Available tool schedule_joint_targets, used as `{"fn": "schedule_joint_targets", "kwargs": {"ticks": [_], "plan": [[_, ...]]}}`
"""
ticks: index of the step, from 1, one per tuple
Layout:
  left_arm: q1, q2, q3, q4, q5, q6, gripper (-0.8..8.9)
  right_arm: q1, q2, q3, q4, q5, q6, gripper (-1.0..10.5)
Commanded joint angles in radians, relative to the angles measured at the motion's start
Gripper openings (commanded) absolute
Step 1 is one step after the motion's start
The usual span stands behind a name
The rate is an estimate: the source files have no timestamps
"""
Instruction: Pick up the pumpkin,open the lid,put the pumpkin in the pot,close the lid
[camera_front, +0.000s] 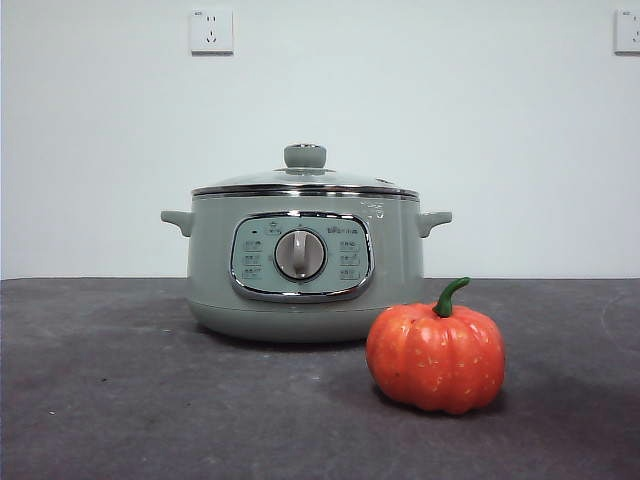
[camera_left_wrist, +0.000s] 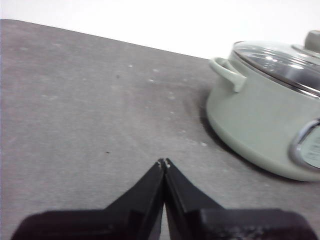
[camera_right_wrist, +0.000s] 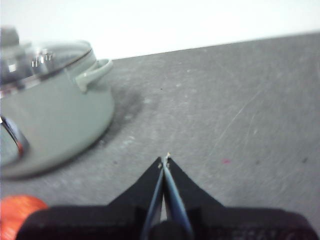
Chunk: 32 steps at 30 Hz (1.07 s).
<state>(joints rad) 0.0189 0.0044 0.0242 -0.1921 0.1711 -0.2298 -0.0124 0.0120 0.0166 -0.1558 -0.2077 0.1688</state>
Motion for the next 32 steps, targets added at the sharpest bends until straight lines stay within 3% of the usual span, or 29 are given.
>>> {"fn": "schedule_joint_targets", "kwargs": {"ticks": [1, 5, 11, 19, 24, 32], "plan": [[0.002, -0.002, -0.009, -0.013, 0.046, -0.016, -0.06, 0.001, 0.001, -0.010, -0.009, -0.002, 0.248, 0.0], [0.002, -0.002, 0.000, -0.036, 0.077, -0.067, -0.08, 0.000, 0.001, -0.009, -0.009, -0.003, 0.259, 0.0], [0.002, -0.002, 0.055, -0.130, 0.103, -0.106, -0.08, 0.002, 0.008, 0.025, -0.013, -0.073, 0.400, -0.1], [0.002, 0.048, 0.197, -0.205, 0.186, -0.175, -0.08, 0.003, 0.114, 0.157, -0.020, -0.127, 0.424, -0.1], [0.002, 0.175, 0.317, -0.202, 0.243, -0.173, -0.08, 0.008, 0.251, 0.315, -0.100, -0.213, 0.353, -0.1], [0.002, 0.447, 0.565, -0.351, 0.432, 0.025, -0.08, 0.041, 0.527, 0.655, -0.404, -0.373, 0.109, -0.1]]}}
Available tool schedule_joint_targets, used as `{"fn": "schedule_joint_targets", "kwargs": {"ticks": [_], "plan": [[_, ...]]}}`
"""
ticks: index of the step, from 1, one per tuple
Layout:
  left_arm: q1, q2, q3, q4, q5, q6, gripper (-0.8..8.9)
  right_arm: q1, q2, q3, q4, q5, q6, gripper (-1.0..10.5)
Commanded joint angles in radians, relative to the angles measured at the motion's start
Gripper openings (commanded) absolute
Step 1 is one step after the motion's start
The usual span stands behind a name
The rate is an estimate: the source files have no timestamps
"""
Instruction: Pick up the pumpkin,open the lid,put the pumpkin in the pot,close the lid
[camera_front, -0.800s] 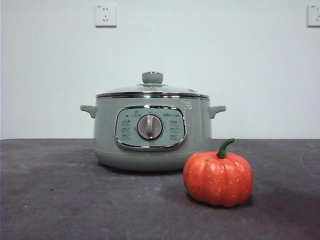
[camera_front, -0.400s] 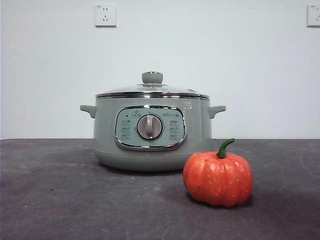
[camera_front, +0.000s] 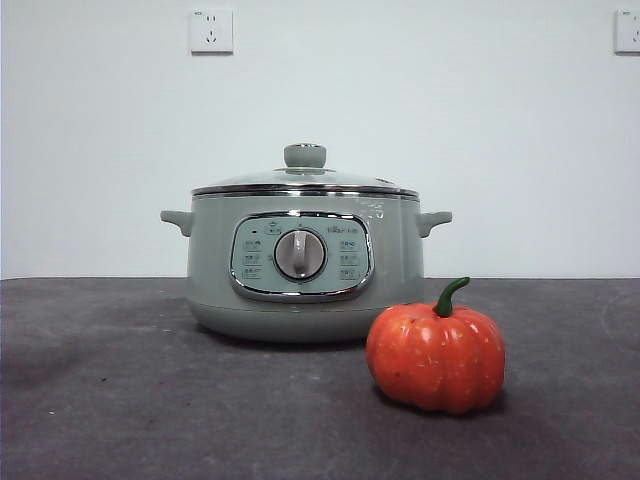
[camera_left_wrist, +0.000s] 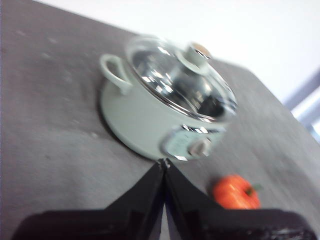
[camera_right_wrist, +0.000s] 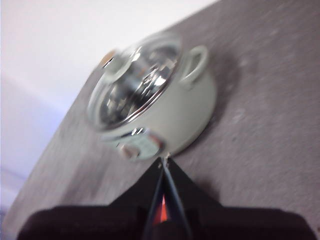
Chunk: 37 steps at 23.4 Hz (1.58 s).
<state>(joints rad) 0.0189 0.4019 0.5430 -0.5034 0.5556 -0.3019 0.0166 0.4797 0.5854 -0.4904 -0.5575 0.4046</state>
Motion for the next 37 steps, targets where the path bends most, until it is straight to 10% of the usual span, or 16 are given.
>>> {"fn": "schedule_joint_targets", "kwargs": {"ticks": [1, 11, 20, 22, 24, 26, 37], "plan": [[0.001, 0.074, 0.072, -0.066, 0.064, 0.124, -0.08, 0.019, 0.088, 0.127, -0.115, -0.026, -0.161, -0.1], [-0.037, 0.223, 0.283, -0.326, 0.134, 0.335, -0.08, 0.098, 0.321, 0.489, -0.588, -0.012, -0.524, -0.1], [-0.081, 0.243, 0.330, -0.457, 0.126, 0.410, 0.02, 0.190, 0.339, 0.516, -0.687, 0.115, -0.563, 0.0], [-0.081, 0.243, 0.330, -0.456, 0.126, 0.406, 2.49, 0.195, 0.338, 0.516, -0.686, 0.114, -0.552, 1.5], [-0.081, 0.243, 0.330, -0.454, 0.124, 0.406, 7.78, 0.195, 0.338, 0.516, -0.686, 0.115, -0.531, 5.7], [-0.081, 0.243, 0.330, -0.455, 0.124, 0.399, 8.21, 0.196, 0.338, 0.516, -0.686, 0.114, -0.525, 7.8], [-0.082, 0.243, 0.330, -0.455, 0.126, 0.399, 8.21, 0.278, 0.446, 0.516, -0.649, 0.120, -0.498, 7.8]]}}
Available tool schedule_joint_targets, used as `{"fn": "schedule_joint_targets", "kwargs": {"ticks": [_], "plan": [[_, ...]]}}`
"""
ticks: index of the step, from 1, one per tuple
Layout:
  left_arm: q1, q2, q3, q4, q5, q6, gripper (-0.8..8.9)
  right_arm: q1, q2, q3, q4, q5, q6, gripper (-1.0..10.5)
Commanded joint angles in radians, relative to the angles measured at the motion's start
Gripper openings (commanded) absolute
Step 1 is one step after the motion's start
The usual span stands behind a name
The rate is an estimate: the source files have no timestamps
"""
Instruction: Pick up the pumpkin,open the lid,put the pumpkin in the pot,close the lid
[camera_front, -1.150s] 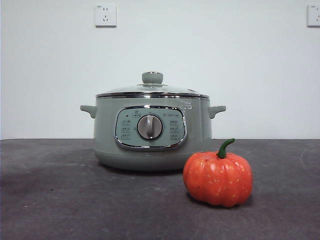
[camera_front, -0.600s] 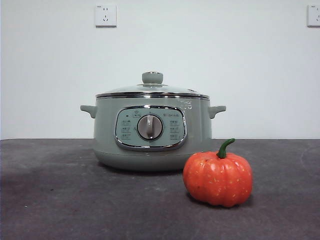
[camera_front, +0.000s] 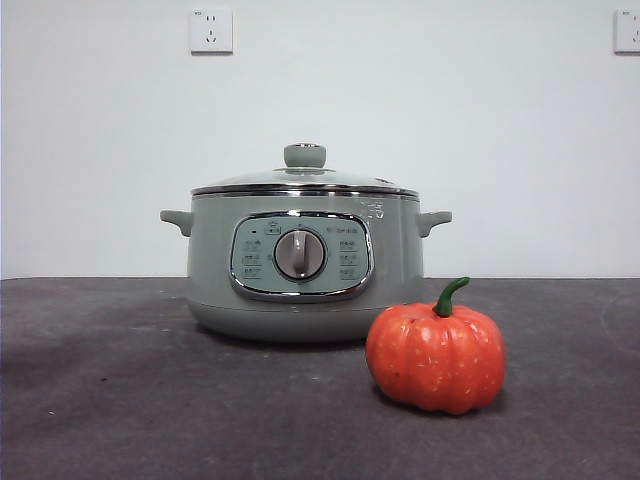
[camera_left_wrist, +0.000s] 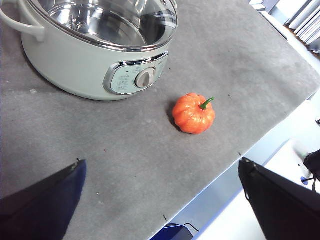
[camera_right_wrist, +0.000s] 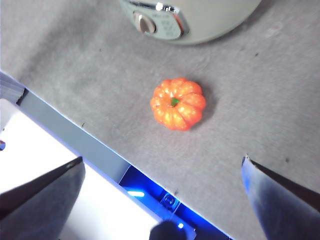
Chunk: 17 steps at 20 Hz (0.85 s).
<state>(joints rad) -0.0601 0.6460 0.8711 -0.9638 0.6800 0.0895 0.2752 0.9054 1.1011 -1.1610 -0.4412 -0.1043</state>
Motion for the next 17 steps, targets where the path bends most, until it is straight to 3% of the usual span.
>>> {"fn": "schedule_joint_targets", "kwargs": {"ticks": [1, 9, 13, 17], "plan": [[-0.005, -0.001, 0.002, 0.005, 0.002, 0.007, 8.21, 0.035, 0.042, 0.000, 0.036, 0.005, 0.011, 7.8], [-0.006, -0.001, 0.002, 0.005, 0.002, 0.007, 8.21, 0.208, 0.311, 0.000, 0.194, 0.166, 0.047, 7.8], [-0.006, -0.001, 0.002, 0.005, 0.002, 0.007, 8.21, 0.290, 0.458, 0.000, 0.269, 0.193, 0.065, 7.8], [-0.006, -0.001, 0.002, 0.004, 0.002, 0.007, 8.21, 0.360, 0.594, 0.000, 0.334, 0.312, 0.081, 7.8]]}}
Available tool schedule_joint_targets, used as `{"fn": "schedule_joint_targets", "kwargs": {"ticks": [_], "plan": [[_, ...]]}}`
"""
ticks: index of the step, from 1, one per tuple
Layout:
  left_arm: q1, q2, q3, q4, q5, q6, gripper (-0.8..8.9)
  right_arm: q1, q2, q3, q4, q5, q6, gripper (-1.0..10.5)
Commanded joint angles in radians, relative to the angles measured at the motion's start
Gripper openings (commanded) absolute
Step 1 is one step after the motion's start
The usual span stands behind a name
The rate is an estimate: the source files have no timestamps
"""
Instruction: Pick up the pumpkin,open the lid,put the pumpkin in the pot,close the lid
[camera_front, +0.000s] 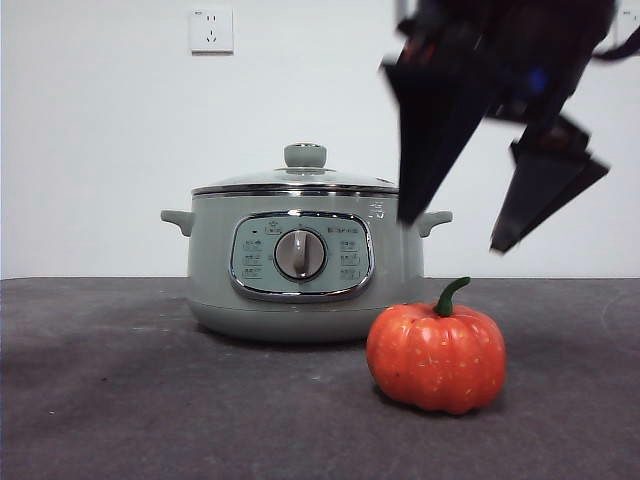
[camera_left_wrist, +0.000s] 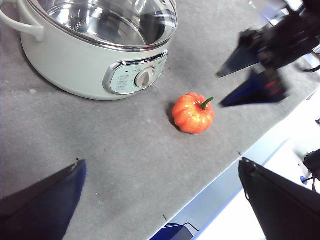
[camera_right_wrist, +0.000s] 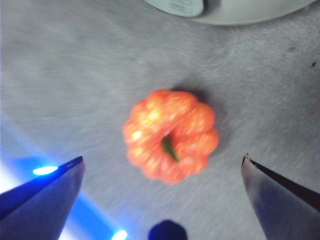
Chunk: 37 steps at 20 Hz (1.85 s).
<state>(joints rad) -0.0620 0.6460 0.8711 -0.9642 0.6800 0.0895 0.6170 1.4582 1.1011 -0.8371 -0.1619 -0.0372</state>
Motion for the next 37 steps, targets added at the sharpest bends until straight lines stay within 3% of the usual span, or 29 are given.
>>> {"fn": "schedule_joint_targets", "kwargs": {"ticks": [1, 8, 11, 14, 18, 25, 29, 32, 37], "plan": [[-0.004, -0.001, 0.002, 0.005, 0.002, 0.007, 8.21, 0.027, 0.072, 0.000, 0.020, 0.051, 0.014, 7.8], [-0.004, -0.001, 0.002, 0.005, 0.001, -0.008, 8.21, 0.061, 0.220, 0.000, 0.086, 0.066, 0.029, 7.8], [-0.004, -0.001, 0.002, 0.005, 0.001, -0.008, 8.21, 0.061, 0.251, 0.000, 0.104, 0.065, 0.040, 7.0], [-0.004, -0.001, 0.002, 0.005, 0.001, -0.008, 8.21, 0.061, 0.256, 0.000, 0.100, 0.067, 0.046, 4.8], [-0.004, -0.001, 0.002, 0.006, 0.001, -0.008, 8.21, 0.060, 0.256, 0.000, 0.084, 0.062, 0.047, -0.3], [-0.004, -0.001, 0.002, 0.035, -0.007, -0.012, 8.21, 0.060, 0.180, 0.000, 0.027, 0.064, 0.043, -0.1], [-0.024, 0.032, 0.012, 0.101, -0.031, -0.036, 8.21, 0.060, -0.024, 0.000, -0.030, 0.070, 0.044, -0.1], [-0.077, 0.119, 0.066, 0.142, -0.067, -0.042, 8.21, 0.058, -0.214, 0.000, -0.062, 0.147, 0.050, -0.1], [-0.216, 0.349, 0.256, 0.246, -0.205, -0.041, 8.21, 0.056, -0.471, 0.000, -0.080, 0.198, 0.082, -0.1]]}}
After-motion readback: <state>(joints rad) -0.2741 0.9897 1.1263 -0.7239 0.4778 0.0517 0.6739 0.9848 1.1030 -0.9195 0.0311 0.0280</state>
